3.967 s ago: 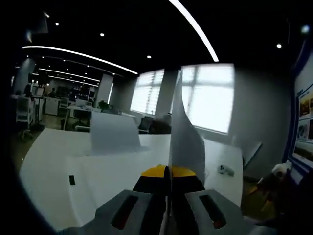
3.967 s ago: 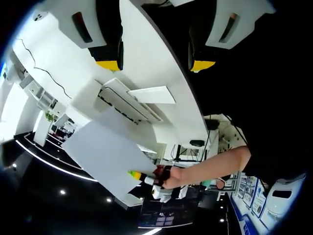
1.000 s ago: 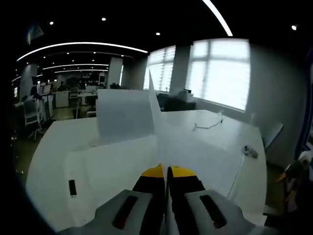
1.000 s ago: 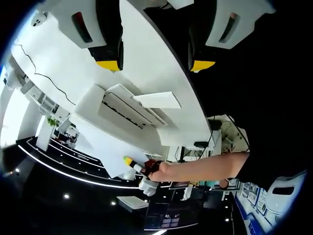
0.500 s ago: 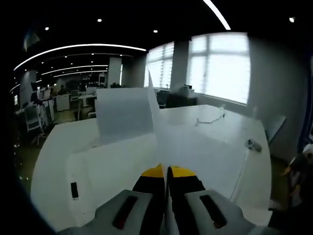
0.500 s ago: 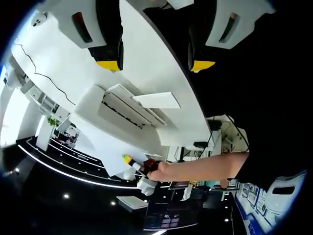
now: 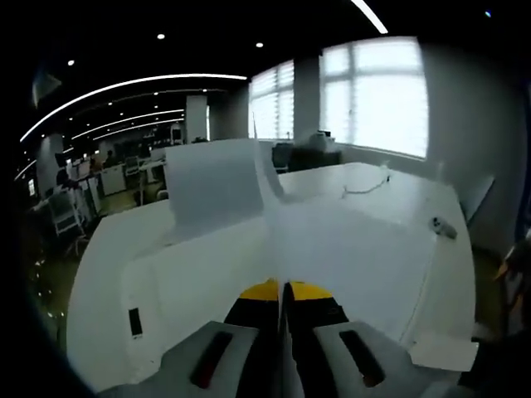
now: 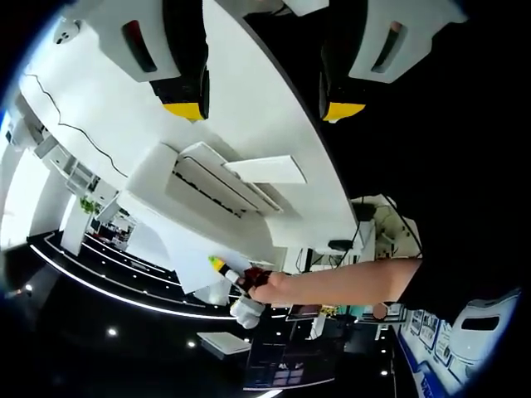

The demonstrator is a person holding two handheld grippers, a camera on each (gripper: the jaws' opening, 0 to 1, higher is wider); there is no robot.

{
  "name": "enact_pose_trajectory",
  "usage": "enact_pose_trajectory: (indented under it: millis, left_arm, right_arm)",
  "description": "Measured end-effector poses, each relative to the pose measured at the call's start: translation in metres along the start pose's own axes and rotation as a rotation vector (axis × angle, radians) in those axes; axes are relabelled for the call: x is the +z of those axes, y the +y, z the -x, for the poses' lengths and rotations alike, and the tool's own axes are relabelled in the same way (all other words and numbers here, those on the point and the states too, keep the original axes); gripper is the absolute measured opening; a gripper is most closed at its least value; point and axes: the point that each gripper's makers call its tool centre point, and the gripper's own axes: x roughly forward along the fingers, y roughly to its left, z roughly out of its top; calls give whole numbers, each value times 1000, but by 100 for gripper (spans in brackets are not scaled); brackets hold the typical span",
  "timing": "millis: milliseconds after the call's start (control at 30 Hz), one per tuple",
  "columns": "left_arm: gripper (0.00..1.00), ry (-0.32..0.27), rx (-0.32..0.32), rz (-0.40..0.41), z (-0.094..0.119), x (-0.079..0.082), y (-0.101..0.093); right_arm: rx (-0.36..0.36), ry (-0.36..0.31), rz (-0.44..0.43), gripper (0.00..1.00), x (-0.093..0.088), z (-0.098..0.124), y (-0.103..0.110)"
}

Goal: Remove the paper from the printer output slot and place it on top of the printer

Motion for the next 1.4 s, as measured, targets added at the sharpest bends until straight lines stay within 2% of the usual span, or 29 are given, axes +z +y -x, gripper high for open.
enact_pose_trajectory:
  millis: [500, 600, 1000, 1300, 1400]
  left_arm:
    - [7, 51, 70, -35, -1, -15, 11]
    - [10, 68, 89, -61, 1, -20, 11]
    - [25, 69, 122, -131, 2, -18, 23]
    - [31, 74, 134, -131, 4, -18, 27]
    - [35, 75, 166, -150, 4, -17, 30]
  right_arm:
    - [4, -2, 7, 49, 2, -1, 1]
    - [11, 1, 9, 49, 1, -3, 3]
    - [14, 1, 17, 49, 3, -3, 5]
    - [19, 0, 21, 49, 5, -3, 5]
    - [17, -4, 22, 49, 7, -3, 4]
